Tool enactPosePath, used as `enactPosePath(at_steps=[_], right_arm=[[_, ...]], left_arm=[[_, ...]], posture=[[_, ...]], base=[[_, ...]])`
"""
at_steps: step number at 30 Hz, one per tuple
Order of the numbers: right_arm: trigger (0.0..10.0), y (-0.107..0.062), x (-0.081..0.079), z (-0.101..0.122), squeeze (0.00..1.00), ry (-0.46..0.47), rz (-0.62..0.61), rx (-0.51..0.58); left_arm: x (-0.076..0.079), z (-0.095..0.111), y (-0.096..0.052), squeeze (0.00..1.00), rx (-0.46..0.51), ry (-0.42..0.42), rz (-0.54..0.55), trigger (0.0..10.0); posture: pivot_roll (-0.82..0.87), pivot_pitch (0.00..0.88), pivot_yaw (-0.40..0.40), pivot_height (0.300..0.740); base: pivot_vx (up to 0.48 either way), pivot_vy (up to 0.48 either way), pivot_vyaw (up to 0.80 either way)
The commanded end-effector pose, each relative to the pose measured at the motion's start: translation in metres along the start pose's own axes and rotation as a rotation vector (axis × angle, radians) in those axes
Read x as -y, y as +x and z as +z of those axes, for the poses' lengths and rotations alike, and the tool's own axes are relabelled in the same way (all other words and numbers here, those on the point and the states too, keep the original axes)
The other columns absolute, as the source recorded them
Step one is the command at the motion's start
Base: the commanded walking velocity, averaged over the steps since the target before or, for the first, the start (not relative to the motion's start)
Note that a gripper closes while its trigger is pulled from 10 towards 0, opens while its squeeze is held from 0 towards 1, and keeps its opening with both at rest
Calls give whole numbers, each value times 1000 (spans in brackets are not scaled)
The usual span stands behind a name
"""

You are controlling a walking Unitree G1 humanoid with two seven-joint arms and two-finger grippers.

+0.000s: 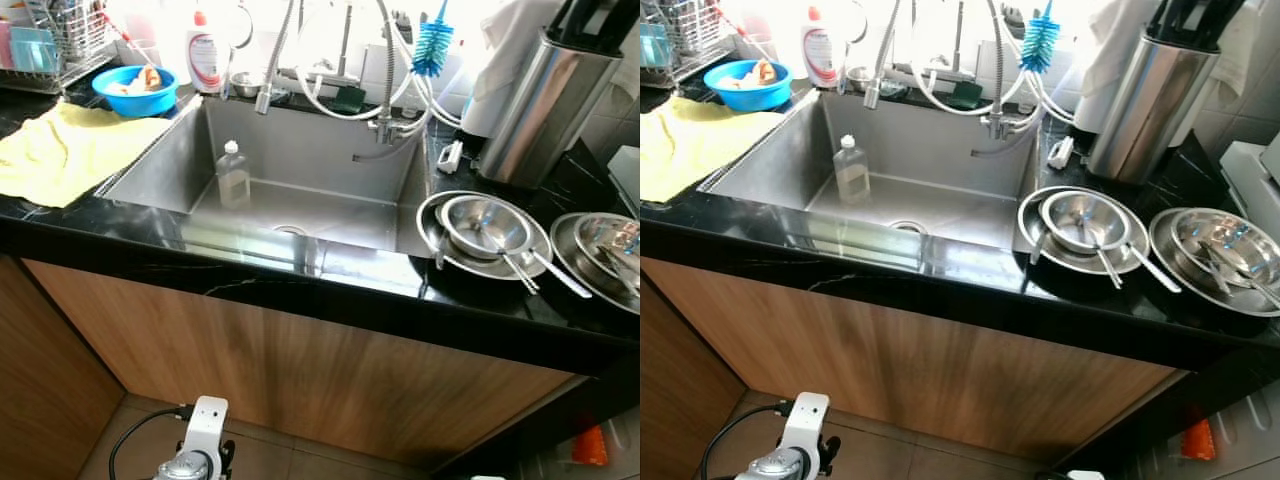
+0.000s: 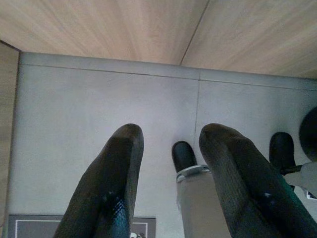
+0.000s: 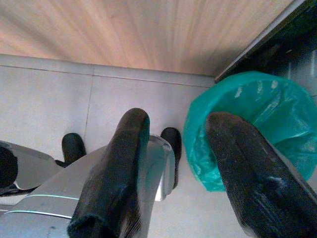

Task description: Kitchen organization

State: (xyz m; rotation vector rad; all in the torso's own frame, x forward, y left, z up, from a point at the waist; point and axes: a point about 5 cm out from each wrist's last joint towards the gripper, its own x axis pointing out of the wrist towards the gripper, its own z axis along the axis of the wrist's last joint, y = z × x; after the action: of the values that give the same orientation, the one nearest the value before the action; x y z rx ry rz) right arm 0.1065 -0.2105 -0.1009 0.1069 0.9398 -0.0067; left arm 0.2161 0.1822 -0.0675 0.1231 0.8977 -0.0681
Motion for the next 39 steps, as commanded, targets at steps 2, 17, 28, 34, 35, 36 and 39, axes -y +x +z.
enactPosePath(at_steps=[2, 17, 28, 34, 35, 36, 39], right_arm=[[10000, -2, 2, -3, 0, 10, -7, -6], [10000, -1, 2, -2, 0, 6, -4, -6], [10000, -1, 1, -2, 0, 7, -2, -5], [10000, -1, 1, -2, 0, 9, 0, -4], [10000, -1, 1, -2, 0, 9, -1, -4], [10000, -1, 1, -2, 0, 9, -3, -3], [10000, -1, 1, -2, 0, 12, -10, -1]], left_arm=[[1, -6, -1, 0, -23, -7, 0, 10000], [1, -6, -1, 0, -23, -6, -1, 10000], [0, -6, -1, 0, -24, -3, 1, 10000], [0, -5, -1, 0, -16, 7, 3, 10000], [0, -4, -1, 0, -13, 14, 2, 10000], [0, -4, 0, 0, -11, 17, 0, 10000], [2, -2, 0, 0, -5, 19, -10, 10000]], posture=[[-61, 0, -55, 740], [-62, 0, -54, 740], [-59, 0, -51, 740], [-59, 0, -49, 740], [-59, 0, -49, 740], [-59, 0, -48, 740], [-59, 0, -48, 740]], base=[[0, 302, 0], [0, 306, 0], [0, 307, 0], [0, 242, 0], [0, 0, 0], [0, 0, 0], [0, 0, 0]])
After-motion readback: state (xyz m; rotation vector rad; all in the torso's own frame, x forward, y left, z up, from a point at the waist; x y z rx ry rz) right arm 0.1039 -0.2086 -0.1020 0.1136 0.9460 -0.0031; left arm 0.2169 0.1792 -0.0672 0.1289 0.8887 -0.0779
